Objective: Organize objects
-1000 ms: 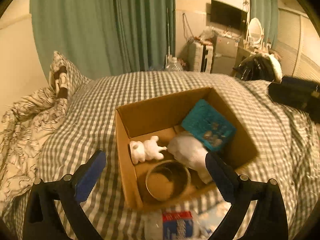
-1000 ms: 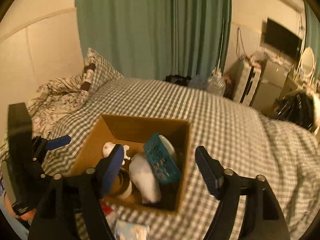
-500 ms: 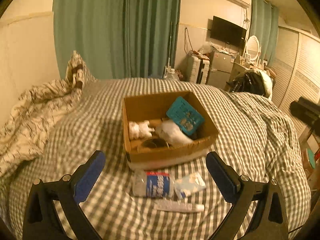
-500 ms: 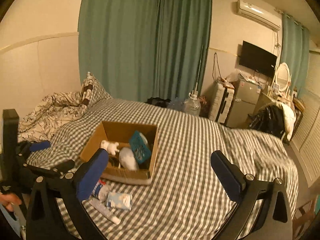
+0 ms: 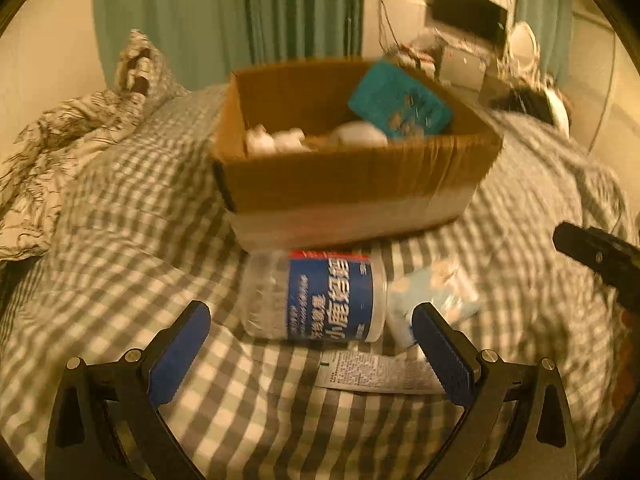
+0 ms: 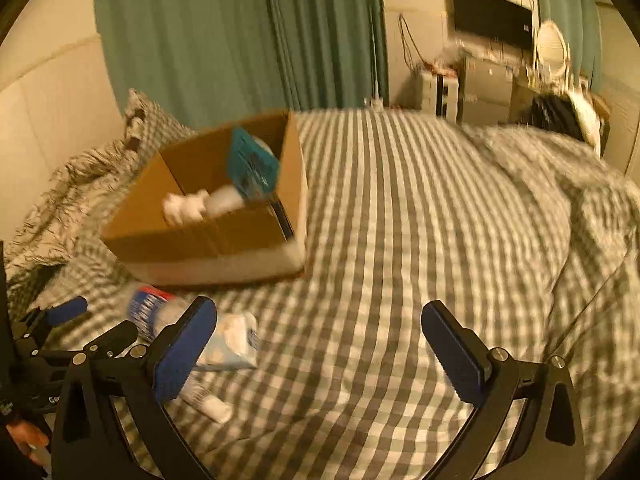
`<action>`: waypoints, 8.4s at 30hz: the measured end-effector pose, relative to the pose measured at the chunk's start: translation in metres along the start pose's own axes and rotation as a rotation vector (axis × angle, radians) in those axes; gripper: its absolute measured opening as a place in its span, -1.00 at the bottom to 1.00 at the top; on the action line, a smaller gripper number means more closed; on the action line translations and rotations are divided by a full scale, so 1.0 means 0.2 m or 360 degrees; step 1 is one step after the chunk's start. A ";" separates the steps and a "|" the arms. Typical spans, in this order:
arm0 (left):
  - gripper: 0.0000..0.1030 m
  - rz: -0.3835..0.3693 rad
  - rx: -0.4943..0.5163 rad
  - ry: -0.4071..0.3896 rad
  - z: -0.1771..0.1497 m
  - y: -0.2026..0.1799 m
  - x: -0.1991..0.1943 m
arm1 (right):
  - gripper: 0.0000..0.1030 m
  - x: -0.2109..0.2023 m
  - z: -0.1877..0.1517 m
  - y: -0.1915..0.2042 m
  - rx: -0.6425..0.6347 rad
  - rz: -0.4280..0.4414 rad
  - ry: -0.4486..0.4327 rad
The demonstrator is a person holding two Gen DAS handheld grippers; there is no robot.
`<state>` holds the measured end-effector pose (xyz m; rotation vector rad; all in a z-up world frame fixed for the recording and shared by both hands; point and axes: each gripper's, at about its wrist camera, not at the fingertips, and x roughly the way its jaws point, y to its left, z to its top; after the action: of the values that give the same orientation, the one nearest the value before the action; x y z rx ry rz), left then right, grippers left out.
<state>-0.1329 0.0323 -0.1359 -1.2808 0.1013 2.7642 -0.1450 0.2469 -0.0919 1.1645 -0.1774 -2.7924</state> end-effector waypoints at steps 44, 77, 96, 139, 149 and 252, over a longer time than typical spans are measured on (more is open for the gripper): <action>0.74 0.0084 -0.0089 -0.0073 0.02 0.18 -0.05 | 0.42 0.37 -0.20 0.49 -0.0398 0.0054 0.0322; 0.74 -0.0097 -0.0019 -0.0139 0.78 0.08 0.02 | 0.43 -0.13 0.57 0.36 -0.0403 0.0123 -0.0256; 1.00 -0.0135 -0.0051 -0.0223 0.79 0.09 -0.12 | 0.91 -0.16 0.58 0.39 -0.0422 0.0109 -0.0426; 1.00 0.0260 -0.0155 -0.0033 -0.15 0.09 -0.09 | 0.11 0.28 -0.35 0.45 -0.0718 0.0472 0.0322; 1.00 0.0279 -0.0127 -0.0025 -0.17 0.08 -0.07 | -0.57 0.23 -0.38 0.45 -0.0646 0.0464 0.0322; 1.00 0.0144 -0.0246 -0.0734 0.09 -0.21 -0.85 | 0.87 -0.74 0.11 0.06 -0.0337 -0.0104 -0.0652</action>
<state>-0.0333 0.0668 0.0045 -0.6438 -0.0922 3.1138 -0.0569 0.2587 0.0292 0.5551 0.1245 -2.9829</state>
